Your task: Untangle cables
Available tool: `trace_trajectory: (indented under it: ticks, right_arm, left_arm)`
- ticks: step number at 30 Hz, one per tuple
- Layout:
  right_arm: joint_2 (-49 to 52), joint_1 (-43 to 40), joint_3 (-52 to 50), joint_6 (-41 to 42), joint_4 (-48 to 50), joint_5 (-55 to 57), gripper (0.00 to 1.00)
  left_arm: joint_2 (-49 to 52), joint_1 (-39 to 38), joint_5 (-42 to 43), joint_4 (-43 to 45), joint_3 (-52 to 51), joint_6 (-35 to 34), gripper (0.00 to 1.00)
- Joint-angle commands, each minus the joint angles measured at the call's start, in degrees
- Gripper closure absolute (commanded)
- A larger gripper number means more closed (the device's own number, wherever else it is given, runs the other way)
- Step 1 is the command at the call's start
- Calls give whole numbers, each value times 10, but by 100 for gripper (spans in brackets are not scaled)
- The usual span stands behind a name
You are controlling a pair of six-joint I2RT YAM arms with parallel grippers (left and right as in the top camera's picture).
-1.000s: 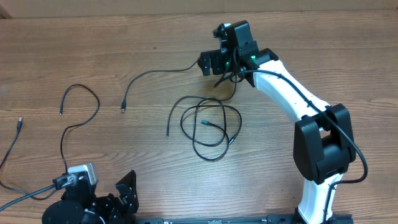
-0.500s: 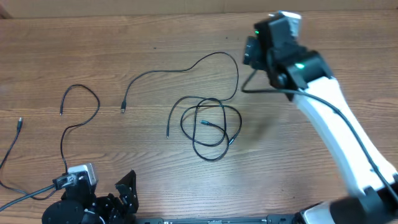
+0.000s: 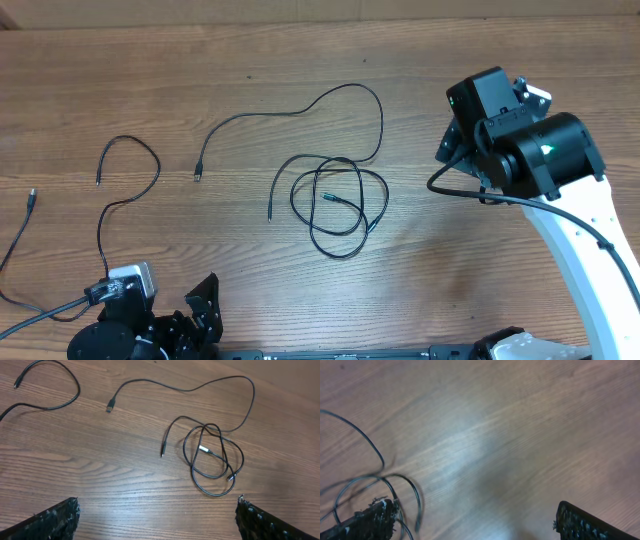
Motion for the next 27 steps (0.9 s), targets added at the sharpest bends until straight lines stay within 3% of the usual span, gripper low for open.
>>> trace_trajectory:
  ticks: [1, 4, 7, 18, 22, 27]
  right_arm:
    - [-35, -1, 3, 15, -17, -27, 0]
    - [-57, -1, 3, 15, -26, -40, 0]
    - [-90, -1, 3, 15, -29, -58, 0]
    - [-217, -1, -32, 17, -54, -59, 0]
    - [-223, -1, -40, 17, -56, -64, 0]
    - [-211, -1, -40, 17, -53, -67, 0]
  left_arm:
    - [-2, -3, -6, 13, 1, 15, 1]
    - [-2, -3, -6, 3, 1, 15, 1]
    - [-2, -3, -33, 49, 1, 15, 1]
    - [-2, -3, -10, 117, 0, 19, 1]
    - [21, -3, 50, 159, 0, 110, 0]
    - [128, -3, 59, 183, 1, 134, 1]
